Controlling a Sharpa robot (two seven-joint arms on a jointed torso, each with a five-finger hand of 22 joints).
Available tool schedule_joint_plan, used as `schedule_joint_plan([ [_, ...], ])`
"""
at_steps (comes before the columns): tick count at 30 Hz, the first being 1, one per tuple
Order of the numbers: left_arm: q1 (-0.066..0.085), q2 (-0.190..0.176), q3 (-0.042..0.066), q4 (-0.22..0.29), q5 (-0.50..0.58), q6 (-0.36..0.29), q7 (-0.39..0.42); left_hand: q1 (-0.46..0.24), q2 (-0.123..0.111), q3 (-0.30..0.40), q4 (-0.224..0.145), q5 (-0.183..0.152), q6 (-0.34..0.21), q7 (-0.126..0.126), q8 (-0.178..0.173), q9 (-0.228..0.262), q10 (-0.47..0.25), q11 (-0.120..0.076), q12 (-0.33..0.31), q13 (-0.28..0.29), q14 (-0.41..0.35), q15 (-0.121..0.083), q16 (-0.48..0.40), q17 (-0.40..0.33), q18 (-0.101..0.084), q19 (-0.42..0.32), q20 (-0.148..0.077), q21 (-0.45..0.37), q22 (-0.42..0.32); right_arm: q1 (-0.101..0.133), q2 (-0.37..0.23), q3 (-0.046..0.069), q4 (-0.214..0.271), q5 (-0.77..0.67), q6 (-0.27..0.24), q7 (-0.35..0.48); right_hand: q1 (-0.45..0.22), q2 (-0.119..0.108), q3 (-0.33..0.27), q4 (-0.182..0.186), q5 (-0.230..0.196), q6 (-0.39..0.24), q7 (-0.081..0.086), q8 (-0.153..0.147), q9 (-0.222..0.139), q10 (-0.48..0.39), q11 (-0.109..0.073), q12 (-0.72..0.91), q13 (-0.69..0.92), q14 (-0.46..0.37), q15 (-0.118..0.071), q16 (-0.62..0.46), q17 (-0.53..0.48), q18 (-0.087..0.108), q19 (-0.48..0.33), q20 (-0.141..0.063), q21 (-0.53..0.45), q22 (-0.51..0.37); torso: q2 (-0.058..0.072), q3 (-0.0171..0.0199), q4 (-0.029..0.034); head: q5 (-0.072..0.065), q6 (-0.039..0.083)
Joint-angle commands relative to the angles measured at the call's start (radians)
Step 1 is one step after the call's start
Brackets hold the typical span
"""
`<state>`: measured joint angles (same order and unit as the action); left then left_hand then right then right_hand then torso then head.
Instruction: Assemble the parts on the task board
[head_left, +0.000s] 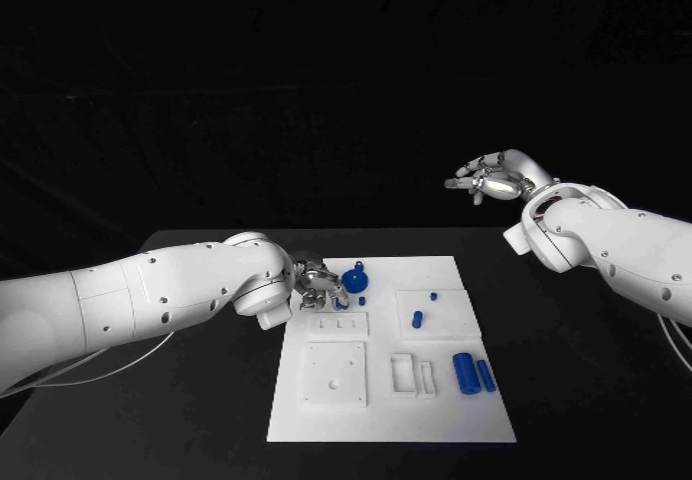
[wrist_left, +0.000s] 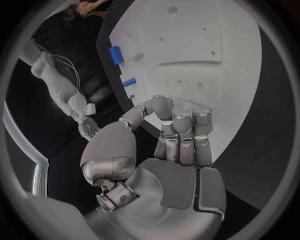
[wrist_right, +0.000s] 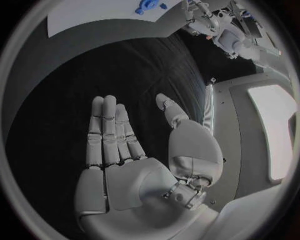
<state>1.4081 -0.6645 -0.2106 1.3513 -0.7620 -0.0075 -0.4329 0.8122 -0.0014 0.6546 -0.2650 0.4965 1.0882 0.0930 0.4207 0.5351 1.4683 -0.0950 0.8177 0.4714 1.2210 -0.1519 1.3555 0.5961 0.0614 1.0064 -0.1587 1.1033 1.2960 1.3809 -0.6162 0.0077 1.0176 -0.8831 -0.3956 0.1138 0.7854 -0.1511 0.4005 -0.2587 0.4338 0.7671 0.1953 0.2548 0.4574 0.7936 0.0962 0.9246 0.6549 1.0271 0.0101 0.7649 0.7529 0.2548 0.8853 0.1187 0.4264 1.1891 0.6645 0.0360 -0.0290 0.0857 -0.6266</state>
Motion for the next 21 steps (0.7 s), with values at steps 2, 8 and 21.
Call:
schedule_joint_plan([
  [2, 0.001, 0.01, -0.008, 0.001, -0.052, 0.072, -0.028, 0.001, 0.02, 0.003, 0.006, -0.002, 0.157, -0.118, 0.0, 0.35, -0.033, -0.036, 0.015, 0.004, 0.056, -0.081, 0.01, -0.003, 0.017, 0.005, -0.121, 0.011, -0.003, 0.002, 0.012, 0.001, -0.001, 0.032, 0.021, 0.02, -0.007, 0.009, 0.001, -0.012, 0.008, -0.008, 0.019, 0.008, 0.002, 0.001, 0.016, -0.093, -0.108, -0.028, 0.034, -0.108, -0.061, -0.033, -0.068, 0.024, -0.054, -0.022, 0.0, 0.0004, 0.0012, 0.002, -0.01],
  [8, 0.001, 0.017, -0.021, -0.003, -0.065, 0.088, -0.027, -0.011, 0.033, 0.003, 0.012, -0.003, 0.166, -0.122, 0.003, 0.365, -0.037, -0.041, 0.041, 0.011, 0.059, -0.085, 0.028, -0.006, 0.022, 0.005, -0.121, 0.025, -0.007, 0.003, 0.022, 0.001, 0.007, 0.034, 0.035, 0.02, -0.001, 0.017, -0.004, -0.018, 0.009, -0.017, 0.024, 0.018, 0.001, 0.017, 0.035, -0.223, -0.268, -0.061, 0.08, -0.249, -0.131, -0.046, -0.162, 0.052, -0.107, -0.032, 0.001, -0.0009, -0.0003, 0.003, -0.014],
  [21, -0.001, 0.035, -0.027, -0.029, -0.078, 0.099, -0.02, -0.032, 0.054, 0.001, 0.016, -0.003, 0.173, -0.126, 0.003, 0.377, -0.042, -0.044, 0.065, 0.018, 0.06, -0.088, 0.046, -0.009, 0.026, 0.004, -0.121, 0.038, -0.012, 0.003, 0.022, 0.001, 0.025, 0.035, 0.043, 0.017, 0.006, 0.02, -0.011, -0.017, 0.009, -0.02, 0.025, 0.022, -0.003, 0.026, 0.042, -0.257, -0.328, -0.069, 0.092, -0.294, -0.146, -0.047, -0.191, 0.063, -0.119, -0.028, 0.002, -0.0018, -0.0014, -0.001, -0.022],
])
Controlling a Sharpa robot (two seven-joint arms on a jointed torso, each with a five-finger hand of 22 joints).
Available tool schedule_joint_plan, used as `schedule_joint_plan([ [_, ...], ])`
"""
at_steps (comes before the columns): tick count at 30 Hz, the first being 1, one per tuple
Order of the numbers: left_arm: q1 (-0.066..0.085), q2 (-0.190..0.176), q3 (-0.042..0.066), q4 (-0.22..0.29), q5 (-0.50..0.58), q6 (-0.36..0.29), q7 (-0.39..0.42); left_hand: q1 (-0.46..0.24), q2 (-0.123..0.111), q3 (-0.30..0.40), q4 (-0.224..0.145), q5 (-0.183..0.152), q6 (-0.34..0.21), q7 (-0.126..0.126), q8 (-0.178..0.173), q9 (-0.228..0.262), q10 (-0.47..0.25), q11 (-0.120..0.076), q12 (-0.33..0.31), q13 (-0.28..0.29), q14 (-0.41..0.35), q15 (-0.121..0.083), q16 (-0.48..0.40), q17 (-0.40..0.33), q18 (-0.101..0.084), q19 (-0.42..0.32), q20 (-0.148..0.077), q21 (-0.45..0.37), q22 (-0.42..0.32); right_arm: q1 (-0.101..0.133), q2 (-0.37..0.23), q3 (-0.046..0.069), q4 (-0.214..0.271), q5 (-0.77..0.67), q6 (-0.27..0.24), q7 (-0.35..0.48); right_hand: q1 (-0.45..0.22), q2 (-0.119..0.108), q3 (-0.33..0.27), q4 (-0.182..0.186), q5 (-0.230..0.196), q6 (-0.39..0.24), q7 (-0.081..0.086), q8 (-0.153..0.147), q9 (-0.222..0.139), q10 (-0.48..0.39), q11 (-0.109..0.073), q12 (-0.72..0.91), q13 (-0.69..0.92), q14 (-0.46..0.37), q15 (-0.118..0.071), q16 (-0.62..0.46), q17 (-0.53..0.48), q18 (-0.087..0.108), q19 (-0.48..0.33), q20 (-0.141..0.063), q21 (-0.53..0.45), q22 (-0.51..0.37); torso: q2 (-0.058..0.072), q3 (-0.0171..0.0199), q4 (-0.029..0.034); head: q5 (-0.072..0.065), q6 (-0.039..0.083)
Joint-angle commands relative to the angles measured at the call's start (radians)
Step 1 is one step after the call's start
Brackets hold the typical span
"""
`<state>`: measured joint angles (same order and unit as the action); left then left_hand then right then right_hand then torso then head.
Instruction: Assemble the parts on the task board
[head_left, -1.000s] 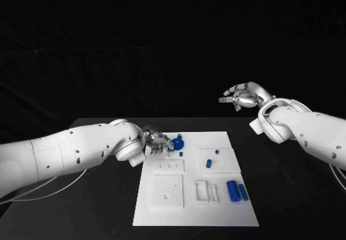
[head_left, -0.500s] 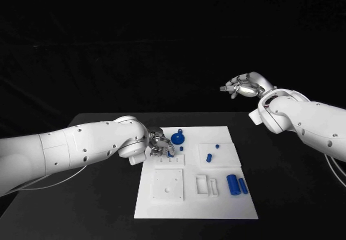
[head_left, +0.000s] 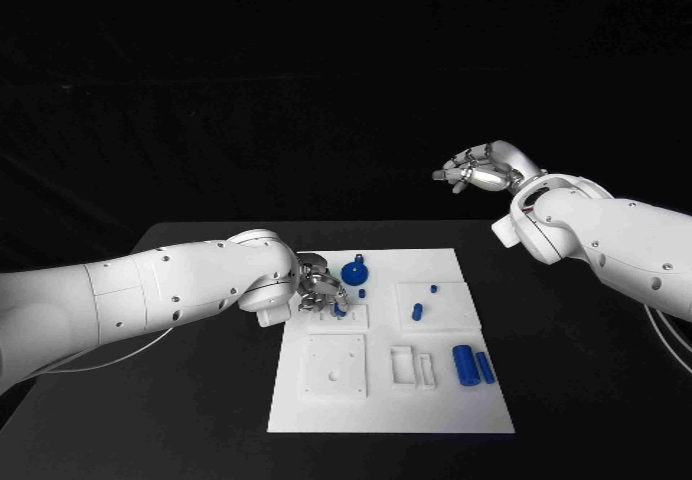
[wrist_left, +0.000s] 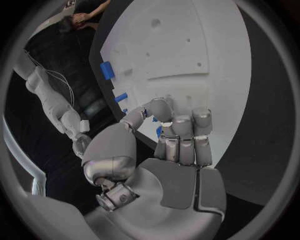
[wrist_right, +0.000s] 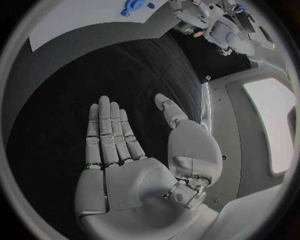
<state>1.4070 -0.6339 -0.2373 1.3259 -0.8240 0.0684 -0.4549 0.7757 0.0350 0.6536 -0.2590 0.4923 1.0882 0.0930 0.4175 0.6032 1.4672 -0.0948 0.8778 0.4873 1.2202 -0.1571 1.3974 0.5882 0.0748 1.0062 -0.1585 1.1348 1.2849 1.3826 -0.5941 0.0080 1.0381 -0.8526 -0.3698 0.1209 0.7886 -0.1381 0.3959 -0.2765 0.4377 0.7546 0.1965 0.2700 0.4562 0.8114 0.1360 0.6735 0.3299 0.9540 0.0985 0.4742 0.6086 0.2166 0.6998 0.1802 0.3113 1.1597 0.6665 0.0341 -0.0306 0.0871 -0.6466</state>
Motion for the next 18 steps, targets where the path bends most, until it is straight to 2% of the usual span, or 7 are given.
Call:
schedule_joint_plan([
  [1, 0.0, 0.004, -0.001, -0.004, -0.016, 0.023, 0.002, 0.002, 0.02, 0.002, 0.011, 0.0, 0.174, -0.126, 0.006, 0.31, -0.041, -0.044, 0.007, 0.002, 0.061, -0.083, 0.006, -0.002, 0.013, 0.003, -0.121, 0.008, -0.002, 0.001, 0.0, 0.001, 0.006, 0.004, 0.018, 0.01, 0.003, 0.007, -0.007, 0.001, 0.005, -0.007, 0.024, 0.007, -0.002, 0.008, 0.002, -0.006, -0.005, 0.004, 0.004, -0.005, -0.001, -0.008, -0.006, 0.002, -0.005, 0.001, 0.0, 0.0001, 0.0005, -0.003, -0.003],
  [3, -0.001, 0.005, -0.001, -0.005, -0.016, 0.03, 0.003, -0.008, 0.025, 0.001, 0.014, -0.014, 0.176, -0.127, 0.006, 0.314, -0.044, -0.045, 0.016, 0.004, 0.06, -0.084, 0.012, -0.005, 0.014, 0.0, -0.12, 0.013, -0.004, 0.001, -0.001, 0.001, 0.01, 0.004, 0.019, 0.01, 0.004, 0.007, -0.007, 0.001, 0.005, -0.008, 0.024, 0.007, -0.002, 0.009, 0.003, -0.008, -0.009, 0.004, 0.005, -0.007, -0.002, -0.008, -0.008, 0.002, -0.005, 0.001, 0.0, 0.0005, 0.0007, -0.004, -0.004],
  [10, -0.001, 0.004, -0.001, -0.003, -0.044, 0.04, 0.008, -0.012, 0.027, 0.002, 0.015, -0.019, 0.178, -0.128, 0.005, 0.317, -0.045, -0.046, 0.02, 0.005, 0.059, -0.084, 0.015, -0.006, 0.015, -0.002, -0.12, 0.015, -0.006, 0.001, 0.0, 0.001, 0.009, 0.004, 0.04, 0.004, 0.005, 0.008, -0.008, 0.001, 0.005, -0.008, 0.024, 0.007, -0.003, 0.009, 0.003, -0.009, -0.014, 0.004, 0.005, -0.011, -0.002, -0.008, -0.01, 0.003, -0.006, 0.002, -0.001, 0.0004, 0.0019, -0.007, -0.01],
  [12, -0.002, 0.004, -0.001, -0.002, -0.049, 0.04, 0.008, -0.013, 0.028, 0.002, 0.015, -0.02, 0.178, -0.128, 0.005, 0.317, -0.045, -0.046, 0.022, 0.005, 0.059, -0.084, 0.016, -0.006, 0.015, -0.002, -0.12, 0.016, -0.006, 0.001, 0.0, 0.001, 0.01, 0.004, 0.045, 0.006, 0.008, 0.011, -0.009, 0.0, 0.004, -0.009, 0.025, 0.007, -0.004, -0.004, 0.01, -0.025, -0.032, -0.016, 0.016, -0.029, -0.008, -0.013, -0.032, 0.008, -0.018, 0.0, -0.001, 0.0005, 0.002, -0.007, -0.01],
  [15, -0.003, 0.006, -0.002, -0.004, -0.053, 0.038, 0.008, -0.014, 0.028, 0.002, 0.015, -0.021, 0.178, -0.128, 0.005, 0.318, -0.046, -0.046, 0.023, 0.005, 0.059, -0.085, 0.017, -0.007, 0.015, -0.002, -0.12, 0.017, -0.007, 0.001, 0.001, 0.001, 0.011, 0.004, 0.048, 0.007, 0.02, 0.014, -0.009, 0.003, 0.004, -0.008, 0.025, 0.011, -0.009, -0.013, 0.025, -0.076, -0.091, -0.07, 0.046, -0.082, -0.032, -0.028, -0.1, 0.019, -0.048, 0.004, -0.001, 0.0007, 0.0016, -0.007, -0.01],
  [18, -0.006, 0.007, -0.002, -0.006, -0.067, 0.032, 0.009, -0.015, 0.028, 0.002, 0.015, -0.023, 0.178, -0.128, 0.005, 0.319, -0.046, -0.046, 0.024, 0.005, 0.058, -0.085, 0.018, -0.007, 0.016, -0.002, -0.12, 0.018, -0.007, 0.001, 0.001, 0.001, 0.013, 0.004, 0.05, 0.007, 0.024, 0.014, -0.011, 0.008, 0.004, -0.007, 0.025, 0.012, -0.013, -0.003, 0.027, -0.1, -0.123, -0.078, 0.052, -0.098, -0.043, -0.03, -0.115, 0.023, -0.053, 0.012, -0.001, 0.0006, 0.0012, -0.007, -0.01],
])
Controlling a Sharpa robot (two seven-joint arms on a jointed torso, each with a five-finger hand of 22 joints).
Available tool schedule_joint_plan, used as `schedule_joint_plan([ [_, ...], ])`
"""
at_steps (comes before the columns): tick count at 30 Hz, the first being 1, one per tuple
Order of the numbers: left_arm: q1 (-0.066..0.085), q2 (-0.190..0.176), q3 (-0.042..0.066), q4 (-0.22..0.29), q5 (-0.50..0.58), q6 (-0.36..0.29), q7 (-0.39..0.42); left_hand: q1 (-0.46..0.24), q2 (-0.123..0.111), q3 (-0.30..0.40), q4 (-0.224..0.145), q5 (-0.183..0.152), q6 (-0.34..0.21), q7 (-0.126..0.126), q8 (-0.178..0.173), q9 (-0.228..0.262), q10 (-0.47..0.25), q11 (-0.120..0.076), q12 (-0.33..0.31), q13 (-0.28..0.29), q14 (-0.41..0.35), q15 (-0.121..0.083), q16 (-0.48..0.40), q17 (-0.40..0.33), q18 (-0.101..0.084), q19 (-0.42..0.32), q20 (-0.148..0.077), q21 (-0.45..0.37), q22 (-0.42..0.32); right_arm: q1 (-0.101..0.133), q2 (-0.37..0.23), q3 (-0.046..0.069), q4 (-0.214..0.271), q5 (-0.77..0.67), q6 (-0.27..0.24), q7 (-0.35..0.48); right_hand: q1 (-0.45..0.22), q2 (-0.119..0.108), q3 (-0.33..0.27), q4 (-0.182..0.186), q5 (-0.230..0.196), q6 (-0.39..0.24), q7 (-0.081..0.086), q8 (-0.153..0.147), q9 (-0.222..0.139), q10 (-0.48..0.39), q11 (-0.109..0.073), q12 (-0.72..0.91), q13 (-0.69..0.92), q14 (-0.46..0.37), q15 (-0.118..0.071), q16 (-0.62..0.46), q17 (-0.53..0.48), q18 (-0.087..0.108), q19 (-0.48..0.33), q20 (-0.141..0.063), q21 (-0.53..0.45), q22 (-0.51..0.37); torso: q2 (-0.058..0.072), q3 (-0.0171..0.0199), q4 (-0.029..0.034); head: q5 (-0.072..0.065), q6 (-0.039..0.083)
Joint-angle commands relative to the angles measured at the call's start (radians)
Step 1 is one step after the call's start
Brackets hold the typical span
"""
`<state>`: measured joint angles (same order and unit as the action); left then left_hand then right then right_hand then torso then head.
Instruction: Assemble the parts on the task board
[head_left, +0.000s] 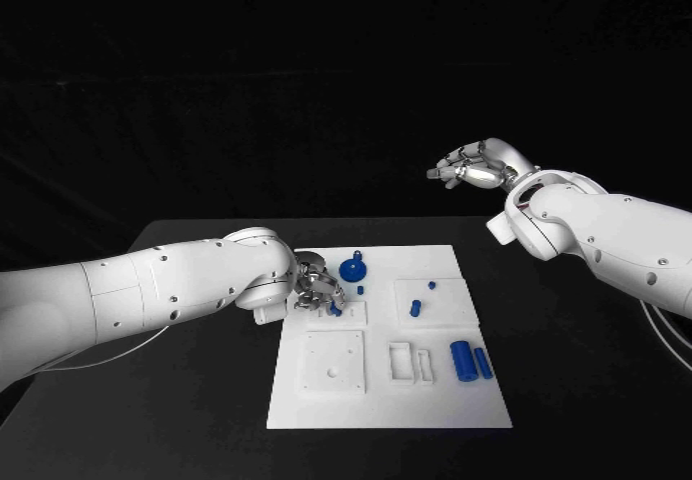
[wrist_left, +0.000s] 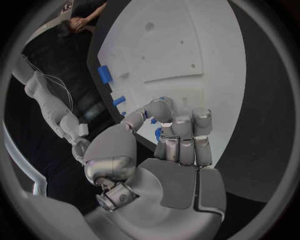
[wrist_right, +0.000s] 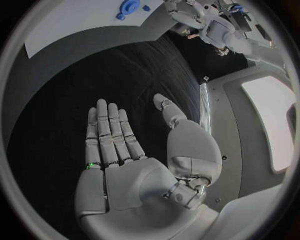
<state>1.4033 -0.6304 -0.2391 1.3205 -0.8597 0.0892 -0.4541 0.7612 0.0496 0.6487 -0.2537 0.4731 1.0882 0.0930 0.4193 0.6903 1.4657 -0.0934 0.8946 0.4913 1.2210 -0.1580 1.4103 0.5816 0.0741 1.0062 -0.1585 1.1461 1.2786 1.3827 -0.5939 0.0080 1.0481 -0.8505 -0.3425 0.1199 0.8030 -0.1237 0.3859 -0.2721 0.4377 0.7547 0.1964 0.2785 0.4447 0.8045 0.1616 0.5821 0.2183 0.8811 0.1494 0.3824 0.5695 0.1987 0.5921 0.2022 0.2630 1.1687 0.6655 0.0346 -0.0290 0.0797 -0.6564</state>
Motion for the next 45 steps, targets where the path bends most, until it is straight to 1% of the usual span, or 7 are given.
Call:
schedule_joint_plan([
  [1, -0.002, 0.004, 0.0, -0.001, -0.034, 0.011, 0.008, 0.0, 0.013, 0.007, 0.009, -0.004, 0.178, -0.128, 0.003, 0.232, -0.045, -0.048, 0.007, 0.001, 0.058, -0.084, 0.005, -0.001, 0.016, -0.002, -0.12, 0.006, -0.001, 0.001, 0.001, 0.001, 0.003, 0.002, 0.023, 0.008, 0.011, -0.001, -0.001, 0.003, 0.004, -0.008, 0.025, 0.004, -0.002, 0.005, 0.002, -0.011, -0.014, -0.006, 0.002, -0.007, -0.005, -0.012, -0.008, 0.001, -0.005, 0.004, 0.0, 0.0, -0.0003, 0.0, 0.0],
  [12, -0.008, 0.0, -0.001, 0.01, -0.053, -0.035, 0.015, -0.002, 0.013, 0.009, 0.01, -0.009, 0.177, -0.128, 0.002, 0.234, -0.048, -0.048, 0.01, 0.001, 0.056, -0.084, 0.007, -0.003, 0.018, -0.004, -0.12, 0.009, -0.003, 0.001, -0.001, 0.001, 0.004, 0.004, 0.025, 0.007, 0.012, 0.0, -0.003, 0.007, 0.003, -0.008, 0.025, 0.004, -0.005, 0.013, 0.004, -0.023, -0.033, -0.006, 0.004, -0.014, -0.011, -0.012, -0.014, 0.003, -0.007, 0.009, 0.0, -0.0002, 0.0001, -0.002, -0.002],
  [29, -0.02, -0.038, -0.001, 0.061, -0.058, -0.126, 0.032, -0.001, 0.009, 0.011, 0.01, -0.011, 0.178, -0.129, 0.001, 0.238, -0.049, -0.049, 0.014, 0.0, 0.056, -0.085, 0.009, -0.006, 0.019, -0.003, -0.121, 0.012, -0.005, 0.0, -0.001, 0.001, 0.0, 0.007, 0.029, 0.007, 0.012, 0.0, -0.004, 0.01, 0.003, -0.009, 0.025, 0.004, -0.007, 0.017, 0.005, -0.028, -0.043, -0.006, 0.004, -0.017, -0.014, -0.011, -0.016, 0.004, -0.009, 0.012, 0.0, -0.0011, -0.0001, -0.003, -0.004],
  [38, -0.025, -0.057, -0.001, 0.088, -0.058, -0.216, 0.041, -0.002, 0.006, 0.012, 0.014, -0.017, 0.177, -0.129, 0.0, 0.24, -0.051, -0.049, 0.016, -0.001, 0.055, -0.086, 0.011, -0.009, 0.021, -0.003, -0.12, 0.015, -0.008, 0.0, -0.002, 0.001, -0.001, 0.008, 0.031, 0.006, 0.011, 0.001, -0.005, 0.012, 0.003, -0.01, 0.026, 0.004, -0.008, 0.018, 0.006, -0.03, -0.047, -0.006, 0.005, -0.019, -0.015, -0.011, -0.018, 0.005, -0.01, 0.013, -0.001, -0.0005, 0.0012, -0.004, -0.006],
  [43, -0.031, -0.071, -0.002, 0.111, -0.056, -0.268, 0.046, -0.003, 0.002, 0.014, 0.02, -0.028, 0.174, -0.128, -0.003, 0.243, -0.054, -0.048, 0.017, -0.003, 0.052, -0.086, 0.011, -0.014, 0.022, -0.005, -0.12, 0.017, -0.012, 0.0, -0.003, 0.001, -0.003, 0.011, 0.031, 0.006, 0.009, 0.002, -0.005, 0.015, 0.004, -0.01, 0.026, 0.004, -0.009, 0.019, 0.006, -0.032, -0.051, -0.006, 0.005, -0.02, -0.016, -0.01, -0.019, 0.006, -0.011, 0.014, -0.001, -0.0004, 0.0015, -0.005, -0.006],
  [44, -0.031, -0.072, -0.002, 0.114, -0.056, -0.278, 0.046, -0.002, 0.0, 0.015, 0.022, -0.034, 0.174, -0.128, -0.004, 0.244, -0.055, -0.048, 0.017, -0.004, 0.052, -0.086, 0.011, -0.015, 0.022, -0.006, -0.12, 0.018, -0.013, 0.0, -0.003, 0.001, -0.004, 0.012, 0.031, 0.006, 0.008, 0.002, -0.005, 0.016, 0.004, -0.01, 0.026, 0.004, -0.009, 0.02, 0.006, -0.033, -0.052, -0.006, 0.005, -0.02, -0.017, -0.01, -0.019, 0.006, -0.011, 0.014, -0.001, -0.0004, 0.0015, -0.005, -0.006],
  [45, -0.032, -0.073, -0.002, 0.116, -0.056, -0.282, 0.047, 0.003, -0.004, 0.018, 0.026, -0.058, 0.173, -0.129, -0.006, 0.247, -0.056, -0.047, 0.018, -0.007, 0.05, -0.086, 0.011, -0.02, 0.023, -0.008, -0.12, 0.02, -0.017, 0.0, -0.003, 0.001, -0.004, 0.012, 0.031, 0.006, 0.008, 0.002, -0.006, 0.016, 0.004, -0.01, 0.026, 0.004, -0.009, 0.02, 0.006, -0.033, -0.052, -0.006, 0.005, -0.02, -0.017, -0.01, -0.019, 0.006, -0.011, 0.014, -0.001, -0.0004, 0.0015, -0.005, -0.006],
])
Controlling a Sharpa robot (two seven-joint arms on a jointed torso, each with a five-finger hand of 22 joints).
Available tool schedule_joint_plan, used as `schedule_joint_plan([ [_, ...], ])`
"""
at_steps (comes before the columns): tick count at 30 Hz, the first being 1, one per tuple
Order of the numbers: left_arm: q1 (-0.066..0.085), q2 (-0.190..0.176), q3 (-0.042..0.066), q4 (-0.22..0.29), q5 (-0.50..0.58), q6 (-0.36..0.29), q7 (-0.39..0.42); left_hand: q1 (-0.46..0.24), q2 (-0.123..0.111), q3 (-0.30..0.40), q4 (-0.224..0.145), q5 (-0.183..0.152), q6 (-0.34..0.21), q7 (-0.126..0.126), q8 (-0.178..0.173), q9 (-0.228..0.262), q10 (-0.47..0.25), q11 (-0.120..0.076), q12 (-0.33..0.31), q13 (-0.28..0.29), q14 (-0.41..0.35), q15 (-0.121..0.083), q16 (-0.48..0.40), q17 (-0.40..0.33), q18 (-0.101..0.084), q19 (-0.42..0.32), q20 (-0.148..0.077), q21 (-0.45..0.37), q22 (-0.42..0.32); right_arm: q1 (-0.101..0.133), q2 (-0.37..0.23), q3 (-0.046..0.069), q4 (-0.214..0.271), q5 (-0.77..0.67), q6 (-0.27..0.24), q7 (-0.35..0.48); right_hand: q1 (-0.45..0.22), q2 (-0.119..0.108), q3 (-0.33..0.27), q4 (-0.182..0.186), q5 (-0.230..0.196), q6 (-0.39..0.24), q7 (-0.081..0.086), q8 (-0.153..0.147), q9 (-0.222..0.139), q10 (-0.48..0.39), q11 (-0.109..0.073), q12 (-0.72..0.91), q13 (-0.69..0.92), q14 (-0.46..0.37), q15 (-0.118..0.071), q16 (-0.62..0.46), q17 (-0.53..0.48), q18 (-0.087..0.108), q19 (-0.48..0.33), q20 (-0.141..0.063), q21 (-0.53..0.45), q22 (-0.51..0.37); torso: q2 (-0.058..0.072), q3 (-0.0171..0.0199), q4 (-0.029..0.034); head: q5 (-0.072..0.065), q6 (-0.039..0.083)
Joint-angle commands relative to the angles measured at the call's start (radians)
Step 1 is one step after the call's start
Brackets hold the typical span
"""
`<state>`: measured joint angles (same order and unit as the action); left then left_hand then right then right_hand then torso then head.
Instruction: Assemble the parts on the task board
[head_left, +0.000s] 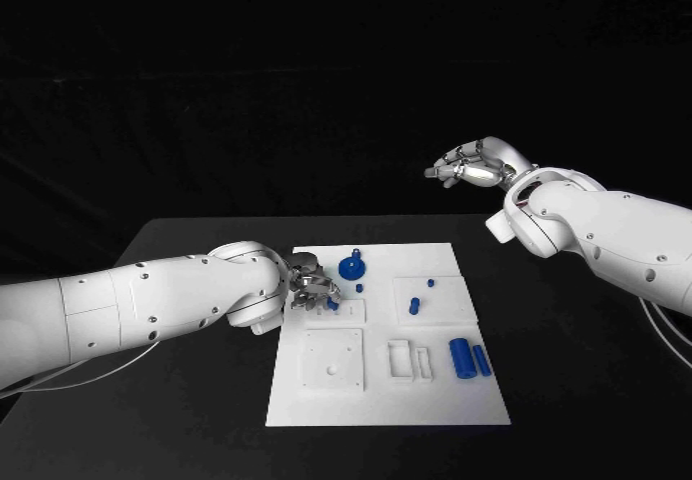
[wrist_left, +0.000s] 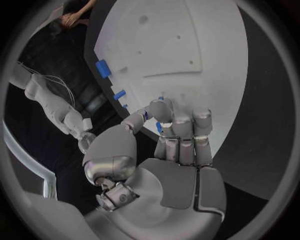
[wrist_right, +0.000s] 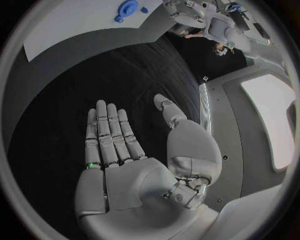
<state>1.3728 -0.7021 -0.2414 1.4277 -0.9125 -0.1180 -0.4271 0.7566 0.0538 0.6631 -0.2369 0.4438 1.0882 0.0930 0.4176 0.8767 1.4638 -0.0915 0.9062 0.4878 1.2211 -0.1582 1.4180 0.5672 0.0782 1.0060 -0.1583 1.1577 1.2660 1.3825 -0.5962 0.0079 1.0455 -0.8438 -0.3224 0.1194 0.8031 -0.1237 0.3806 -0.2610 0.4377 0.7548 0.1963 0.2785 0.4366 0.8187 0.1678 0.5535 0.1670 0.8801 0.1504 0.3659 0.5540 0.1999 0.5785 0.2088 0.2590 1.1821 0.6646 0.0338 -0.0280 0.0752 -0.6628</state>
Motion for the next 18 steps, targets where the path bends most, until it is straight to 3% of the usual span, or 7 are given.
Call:
schedule_joint_plan([
  [1, -0.002, -0.002, 0.0, 0.011, -0.003, -0.081, 0.021, 0.019, -0.016, 0.018, 0.016, -0.083, 0.172, -0.128, -0.007, 0.063, -0.055, -0.05, 0.006, -0.007, 0.049, -0.085, 0.003, -0.01, 0.021, -0.01, -0.12, 0.01, -0.009, 0.0, -0.001, 0.001, -0.002, 0.006, 0.012, 0.007, 0.008, 0.002, 0.0, 0.006, 0.004, -0.01, 0.026, 0.004, -0.001, 0.006, 0.0, -0.005, -0.002, -0.006, 0.004, -0.004, -0.002, -0.012, -0.006, 0.0, -0.007, 0.001, 0.0, 0.0004, 0.0004, 0.0, 0.0],
  [3, -0.003, -0.003, -0.001, 0.014, -0.002, -0.097, 0.023, 0.033, -0.035, 0.047, 0.036, -0.132, 0.172, -0.126, -0.013, 0.066, -0.056, -0.049, 0.006, -0.013, 0.048, -0.084, 0.004, -0.017, 0.022, -0.013, -0.119, 0.014, -0.017, 0.0, -0.001, 0.001, -0.002, 0.006, 0.012, 0.007, 0.007, 0.002, -0.001, 0.007, 0.005, -0.01, 0.026, 0.004, -0.002, 0.006, 0.0, -0.005, -0.004, -0.006, 0.004, -0.005, -0.002, -0.011, -0.006, 0.0, -0.007, 0.002, 0.0, 0.0005, 0.0, 0.001, -0.001],
  [18, -0.043, -0.003, -0.001, 0.029, -0.037, -0.187, 0.048, 0.037, -0.044, 0.058, 0.053, -0.14, 0.172, -0.126, -0.019, 0.069, -0.057, -0.048, 0.006, -0.019, 0.046, -0.084, 0.005, -0.025, 0.022, -0.014, -0.119, 0.02, -0.023, 0.0, -0.006, 0.001, 0.0, 0.008, 0.016, 0.005, 0.005, 0.002, -0.001, 0.012, 0.006, -0.011, 0.026, 0.004, -0.003, 0.007, 0.001, -0.008, -0.009, -0.007, 0.005, -0.007, -0.004, -0.011, -0.008, 0.001, -0.009, 0.003, 0.001, 0.0004, -0.0014, 0.001, -0.003],
])
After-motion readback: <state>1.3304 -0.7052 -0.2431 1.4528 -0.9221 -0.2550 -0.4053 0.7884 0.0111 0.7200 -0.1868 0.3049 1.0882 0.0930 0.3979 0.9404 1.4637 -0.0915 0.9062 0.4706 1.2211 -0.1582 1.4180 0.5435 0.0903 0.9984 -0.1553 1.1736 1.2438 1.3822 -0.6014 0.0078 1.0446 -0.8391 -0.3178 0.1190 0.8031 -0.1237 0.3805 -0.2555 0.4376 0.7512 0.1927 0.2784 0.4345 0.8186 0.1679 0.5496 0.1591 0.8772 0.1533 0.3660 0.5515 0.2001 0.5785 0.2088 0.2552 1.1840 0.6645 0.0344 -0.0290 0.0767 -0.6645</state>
